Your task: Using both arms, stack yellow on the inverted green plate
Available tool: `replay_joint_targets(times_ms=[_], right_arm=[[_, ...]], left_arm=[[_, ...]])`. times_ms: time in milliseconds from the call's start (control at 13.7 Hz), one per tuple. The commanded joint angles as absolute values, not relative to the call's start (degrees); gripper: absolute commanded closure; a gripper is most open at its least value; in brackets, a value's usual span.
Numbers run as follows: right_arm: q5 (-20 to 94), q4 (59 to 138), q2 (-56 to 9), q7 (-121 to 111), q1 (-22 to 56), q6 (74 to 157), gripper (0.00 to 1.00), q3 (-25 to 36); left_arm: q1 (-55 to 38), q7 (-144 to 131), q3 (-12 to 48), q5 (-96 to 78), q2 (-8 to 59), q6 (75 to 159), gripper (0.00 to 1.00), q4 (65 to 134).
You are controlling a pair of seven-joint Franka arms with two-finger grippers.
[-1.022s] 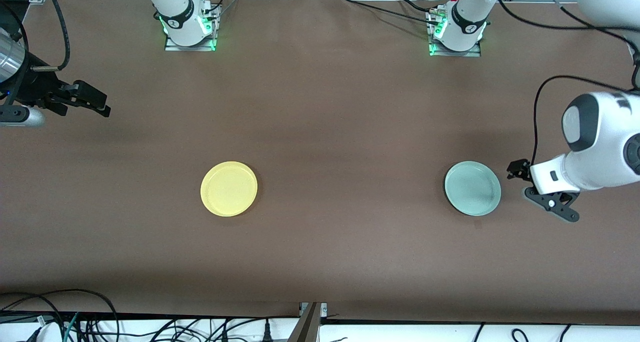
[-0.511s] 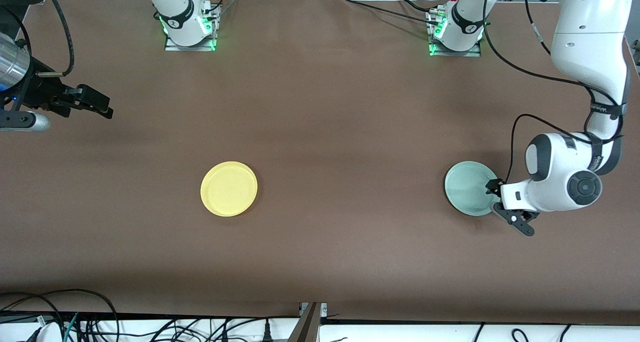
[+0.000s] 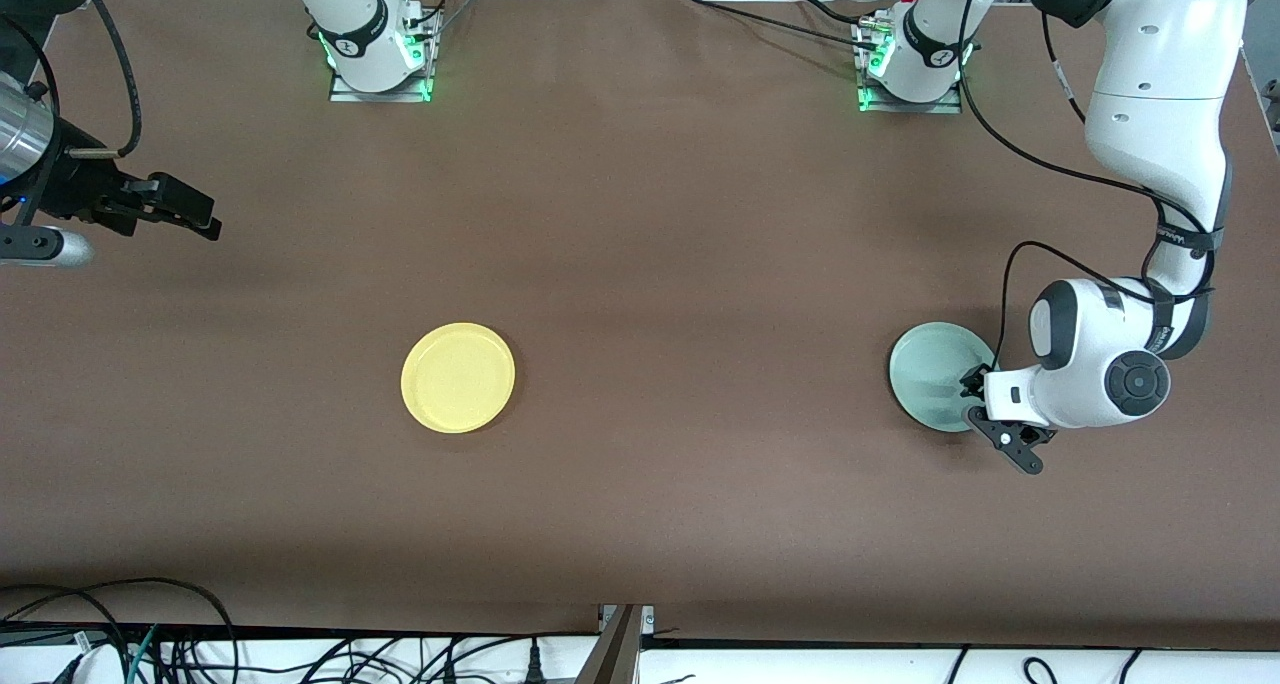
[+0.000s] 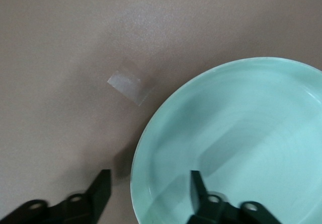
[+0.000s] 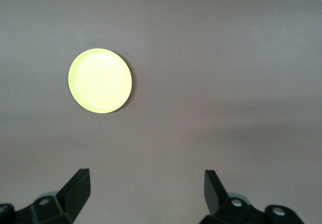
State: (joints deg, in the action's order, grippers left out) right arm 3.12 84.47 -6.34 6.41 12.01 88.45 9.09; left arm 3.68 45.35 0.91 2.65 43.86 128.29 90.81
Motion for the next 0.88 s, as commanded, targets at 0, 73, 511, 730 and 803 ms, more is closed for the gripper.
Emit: replay_joint_targets(times_ms=[0,73,511,730,803], right_arm=[[2.2,83.85,-6.24,5.46,11.34,86.49,0.0,8.53],[2.28,83.59,-6.41,4.06,11.34,85.79,0.0,8.53],[3.43,85.77,-9.75,1.32,12.48,88.32,0.0,8.0],[3.43,93.58,-11.32,1.23,13.35,99.71,0.0,7.56],[3.43,94.39,-14.04,1.23,14.06,102.8,0.0,7.3]], left_arm=[[3.96,47.64,1.05,3.78,44.65,128.5,1.0,89.21],[3.78,47.55,0.97,3.78,44.65,128.41,1.0,89.21],[2.21,47.02,1.05,7.53,40.62,125.79,1.0,88.33],[-4.19,44.67,0.79,19.91,36.49,122.71,1.0,88.16],[-6.57,41.26,0.7,23.61,35.87,120.17,1.0,87.11]])
